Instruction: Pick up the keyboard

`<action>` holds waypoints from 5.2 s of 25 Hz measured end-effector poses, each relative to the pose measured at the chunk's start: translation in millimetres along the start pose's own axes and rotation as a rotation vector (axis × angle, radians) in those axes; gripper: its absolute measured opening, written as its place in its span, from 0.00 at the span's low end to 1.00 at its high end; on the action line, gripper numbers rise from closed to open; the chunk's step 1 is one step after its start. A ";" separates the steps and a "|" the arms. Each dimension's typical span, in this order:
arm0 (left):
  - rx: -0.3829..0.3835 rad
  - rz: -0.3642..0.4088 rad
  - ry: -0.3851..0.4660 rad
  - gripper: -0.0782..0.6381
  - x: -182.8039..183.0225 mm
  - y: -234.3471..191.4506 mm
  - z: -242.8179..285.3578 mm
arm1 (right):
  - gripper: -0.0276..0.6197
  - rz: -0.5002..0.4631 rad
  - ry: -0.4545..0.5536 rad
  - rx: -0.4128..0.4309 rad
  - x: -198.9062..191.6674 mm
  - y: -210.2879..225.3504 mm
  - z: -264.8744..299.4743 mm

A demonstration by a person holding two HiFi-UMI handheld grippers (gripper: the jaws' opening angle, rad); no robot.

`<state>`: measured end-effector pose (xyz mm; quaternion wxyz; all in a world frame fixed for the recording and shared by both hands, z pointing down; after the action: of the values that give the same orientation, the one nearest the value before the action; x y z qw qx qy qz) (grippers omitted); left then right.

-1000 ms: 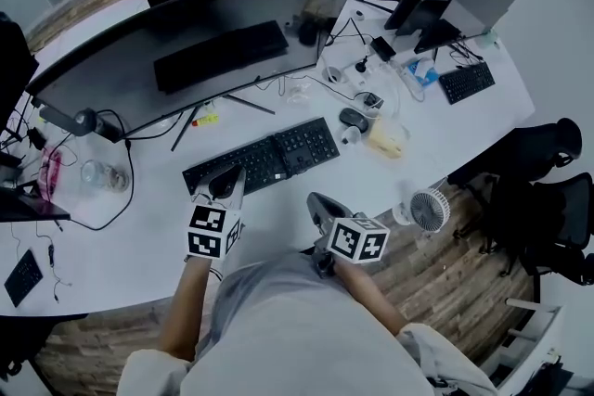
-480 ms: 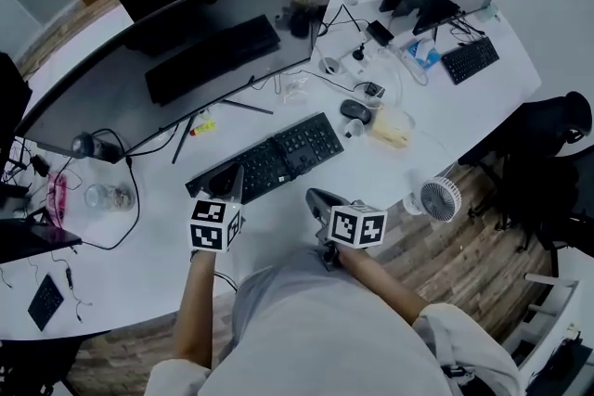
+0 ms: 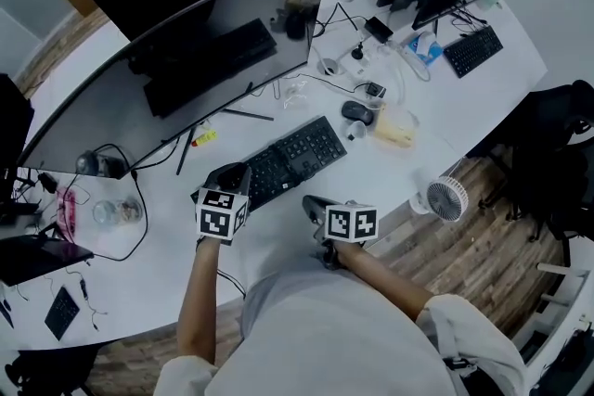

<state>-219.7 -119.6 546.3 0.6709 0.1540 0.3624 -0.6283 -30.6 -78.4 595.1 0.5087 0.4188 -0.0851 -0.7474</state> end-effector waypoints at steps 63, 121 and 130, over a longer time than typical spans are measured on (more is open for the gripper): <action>-0.340 0.134 -0.546 0.11 -20.4 -12.6 126.6 | 0.04 0.034 -0.247 0.007 -21.8 19.2 94.2; -0.541 0.118 -0.743 0.11 -38.2 43.2 91.1 | 0.04 0.083 -0.232 0.057 -34.7 9.7 93.2; -0.526 0.173 -0.873 0.11 -59.6 45.5 94.9 | 0.04 0.071 -0.226 0.049 -35.9 11.5 90.1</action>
<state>-145.4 -131.5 640.9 0.8253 -0.2667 0.1804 -0.4639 -82.1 -80.9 678.1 0.5117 0.3408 -0.1751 -0.7690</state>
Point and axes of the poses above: the fingertips, and each gripper's own axes: z forward along the fingers, y to its right, x out of its top, the point moved 4 cm from there along -z, backward along the fingers, and after that the axes turned 14 degrees about -z, right-handed, at the moved point
